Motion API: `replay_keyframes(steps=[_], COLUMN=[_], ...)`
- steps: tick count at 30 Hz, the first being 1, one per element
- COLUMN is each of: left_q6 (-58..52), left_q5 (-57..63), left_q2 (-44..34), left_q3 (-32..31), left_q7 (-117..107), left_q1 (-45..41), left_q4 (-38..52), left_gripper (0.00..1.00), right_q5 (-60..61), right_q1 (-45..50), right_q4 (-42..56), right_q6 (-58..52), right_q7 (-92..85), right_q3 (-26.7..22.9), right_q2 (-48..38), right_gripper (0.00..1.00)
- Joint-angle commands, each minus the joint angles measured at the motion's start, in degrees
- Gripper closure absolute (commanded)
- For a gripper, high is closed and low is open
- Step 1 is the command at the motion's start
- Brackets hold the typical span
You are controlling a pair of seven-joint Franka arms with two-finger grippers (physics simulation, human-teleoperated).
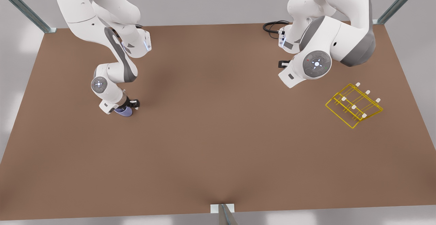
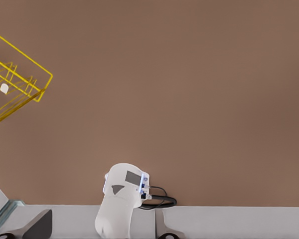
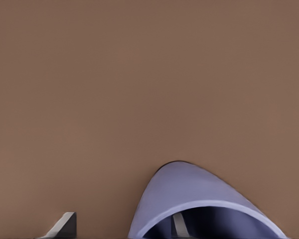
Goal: Place the cup on the cup holder
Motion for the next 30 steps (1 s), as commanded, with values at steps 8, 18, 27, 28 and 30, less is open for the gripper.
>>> replay_keyframes(steps=[8,18,27,28,30], left_q6=[-0.04,-0.04,-0.04,-0.04,-0.04], left_q5=[0.32,0.32,0.4,0.4,0.4], left_q2=[0.01,0.1,0.19,0.19,0.19], left_q3=[-0.12,-0.12,-0.12,-0.12,-0.12], left_q7=[-2.09,-2.62,-2.79,-2.79,-2.79], left_q1=[-0.11,-0.2,-0.29,-0.29,-0.29], left_q4=[0.08,-0.01,-0.01,-0.01,-0.01], left_gripper=[0.0,0.0,0.0,0.0,0.0], right_q5=[-0.76,-0.67,3.72,3.81,6.53], right_q1=[-1.98,-1.46,12.78,13.57,16.56], right_q4=[-1.16,2.71,33.12,33.73,40.24], right_q6=[0.61,-12.91,-40.96,-40.78,-42.36], right_q7=[-0.44,-0.26,23.55,24.69,31.11], right_q3=[0.02,0.45,2.04,2.13,3.27], right_q2=[-1.52,-7.05,3.84,4.11,6.75], right_gripper=[0.79,0.79,0.79,0.79,0.79])
